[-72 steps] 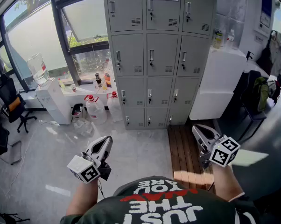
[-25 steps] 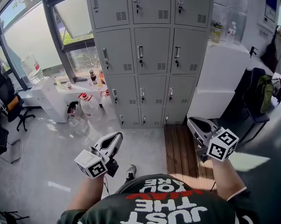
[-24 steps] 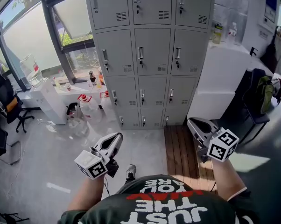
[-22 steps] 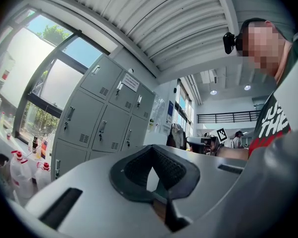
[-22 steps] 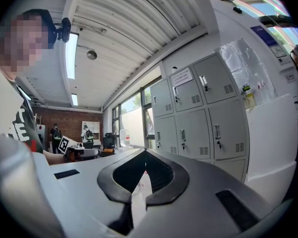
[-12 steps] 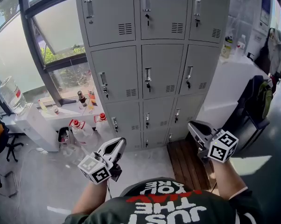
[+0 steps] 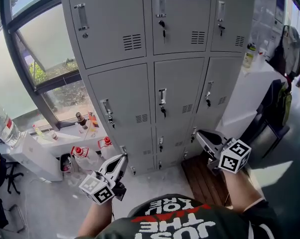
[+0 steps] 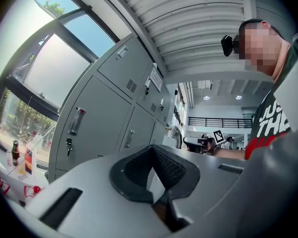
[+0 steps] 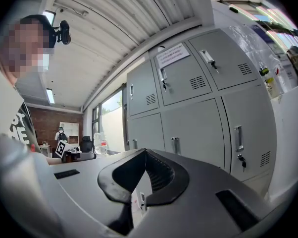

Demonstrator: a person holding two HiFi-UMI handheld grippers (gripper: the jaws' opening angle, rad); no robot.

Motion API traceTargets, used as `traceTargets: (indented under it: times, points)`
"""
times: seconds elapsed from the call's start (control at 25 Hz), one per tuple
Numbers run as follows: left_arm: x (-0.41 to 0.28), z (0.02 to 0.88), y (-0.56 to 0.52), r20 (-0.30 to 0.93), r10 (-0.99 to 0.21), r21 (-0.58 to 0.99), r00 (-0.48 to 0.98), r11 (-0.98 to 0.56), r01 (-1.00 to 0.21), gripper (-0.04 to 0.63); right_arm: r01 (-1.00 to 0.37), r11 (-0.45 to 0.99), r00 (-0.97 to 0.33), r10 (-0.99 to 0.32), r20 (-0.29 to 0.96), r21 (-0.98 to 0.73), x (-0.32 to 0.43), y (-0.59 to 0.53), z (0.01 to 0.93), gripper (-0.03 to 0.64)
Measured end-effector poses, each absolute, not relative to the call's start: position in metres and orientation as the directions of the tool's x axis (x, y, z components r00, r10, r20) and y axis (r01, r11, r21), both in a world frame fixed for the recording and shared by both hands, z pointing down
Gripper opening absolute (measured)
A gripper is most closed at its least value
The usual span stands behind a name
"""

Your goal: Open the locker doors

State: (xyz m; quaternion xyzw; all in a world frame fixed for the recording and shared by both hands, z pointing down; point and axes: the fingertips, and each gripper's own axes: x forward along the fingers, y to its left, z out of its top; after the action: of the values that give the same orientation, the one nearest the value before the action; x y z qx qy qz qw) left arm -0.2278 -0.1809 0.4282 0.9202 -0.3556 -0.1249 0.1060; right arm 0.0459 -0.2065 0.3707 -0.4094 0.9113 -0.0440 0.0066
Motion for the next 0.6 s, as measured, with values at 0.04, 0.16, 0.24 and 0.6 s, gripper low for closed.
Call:
traceTargets:
  times: [0.04,0.16,0.24,0.6]
  points:
    - [-0.226,0.429,-0.189,-0.151,-0.679,0.286,0.718,-0.726,-0.626,0.008,-0.744,0.663,-0.667,-0.745,0.026,-0.087,0.047,-0.216,0.372,0.034]
    - [-0.219,0.430,-0.216,-0.135,-0.696,0.293,0.705,-0.708,-0.643,0.008,-0.737,0.669,-0.674,-0.738,0.024,-0.097,0.056,-0.244,0.371,0.034]
    - [-0.206,0.425,-0.232,-0.128,-0.706,0.285,0.696,-0.699,-0.656,0.008,-0.727,0.679,-0.684,-0.730,0.016,-0.100,0.068,-0.263,0.367,0.034]
    - [-0.103,0.391,-0.299,-0.191,-0.735,0.265,0.651,-0.677,-0.687,0.008,-0.664,0.746,-0.748,-0.663,0.029,-0.054,0.143,-0.351,0.345,0.034]
